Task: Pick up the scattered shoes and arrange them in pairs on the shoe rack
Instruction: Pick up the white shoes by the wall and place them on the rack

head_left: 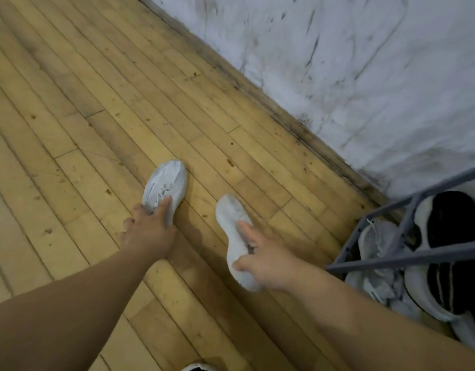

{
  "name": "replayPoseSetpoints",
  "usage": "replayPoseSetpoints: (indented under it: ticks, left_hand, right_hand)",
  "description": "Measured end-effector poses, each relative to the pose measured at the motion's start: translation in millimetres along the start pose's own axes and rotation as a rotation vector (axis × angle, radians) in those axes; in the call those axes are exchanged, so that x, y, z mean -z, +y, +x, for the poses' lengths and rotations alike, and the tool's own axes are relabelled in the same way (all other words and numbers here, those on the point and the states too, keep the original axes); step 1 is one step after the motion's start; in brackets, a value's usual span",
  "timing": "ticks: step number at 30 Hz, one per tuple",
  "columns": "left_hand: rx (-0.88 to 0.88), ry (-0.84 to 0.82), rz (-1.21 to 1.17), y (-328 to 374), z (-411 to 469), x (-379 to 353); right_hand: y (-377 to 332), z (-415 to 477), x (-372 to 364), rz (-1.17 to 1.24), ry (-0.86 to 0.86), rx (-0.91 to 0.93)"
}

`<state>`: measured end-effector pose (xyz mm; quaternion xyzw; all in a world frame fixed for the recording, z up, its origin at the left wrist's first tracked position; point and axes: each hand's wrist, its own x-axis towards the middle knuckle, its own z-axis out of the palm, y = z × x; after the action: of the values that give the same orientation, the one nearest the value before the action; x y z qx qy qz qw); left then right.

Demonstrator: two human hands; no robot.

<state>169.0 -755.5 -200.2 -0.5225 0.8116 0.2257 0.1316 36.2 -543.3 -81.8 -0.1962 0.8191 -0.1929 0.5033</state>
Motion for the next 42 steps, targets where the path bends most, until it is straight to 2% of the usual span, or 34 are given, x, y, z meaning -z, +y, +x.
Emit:
replayPoseSetpoints:
  ticks: [3, 5, 8, 11, 15, 21, 24, 26, 29, 34, 38, 42]
  left_hand:
    - [-0.005, -0.071, -0.362, 13.6, -39.8, 9.3]
    - [-0.04, -0.121, -0.629, 35.0, -84.8, 22.9]
    - [-0.08, -0.197, -0.91, 72.3, -155.6, 57.3]
    - [-0.158, -0.234, -1.087, 104.2, -216.4, 106.0]
    - [-0.39, -0.204, -1.195, 134.0, -286.1, 175.8]
    - [-0.688, -0.138, -1.175, 184.9, -384.9, 259.5]
    - [-0.832, -0.093, -1.124, 219.9, -430.7, 278.9]
    - [-0.929, -0.026, -1.026, 247.1, -457.4, 285.3]
    - [-1.024, 0.017, -0.881, 290.5, -480.5, 281.7]
    - [-1.07, 0.041, -0.642, 333.9, -474.5, 238.4]
    - [-1.091, 0.173, -0.434, 343.2, -456.2, 202.3]
    - [-1.13, 0.352, -0.344, 380.1, -454.7, 199.8]
  right_hand:
    - [0.7, -59.7, 45.3, 0.334, 0.019, -0.046]
    - [5.1, -100.7, 65.9, 0.339, 0.058, -0.01]
    - [1.2, -168.9, 88.9, 0.334, 0.113, 0.051]
    - [-6.5, -247.9, 108.7, 0.371, 0.186, 0.136]
    - [-14.4, -350.0, 124.9, 0.429, 0.322, 0.287]
    - [11.1, -480.2, 139.6, 0.587, 0.597, 0.575]
    - [40.8, -516.0, 146.4, 0.594, 0.851, 0.703]
    - [67.8, -519.3, 149.8, 0.411, 1.064, 0.655]
    - [110.1, -504.5, 157.4, 0.293, 1.196, 0.518]
    - [141.2, -481.5, 187.2, 0.465, 1.274, 0.403]
    - [150.9, -456.5, 208.7, 0.313, 1.278, 0.374]
    - [152.1, -438.3, 228.0, 0.204, 1.35, 0.328]
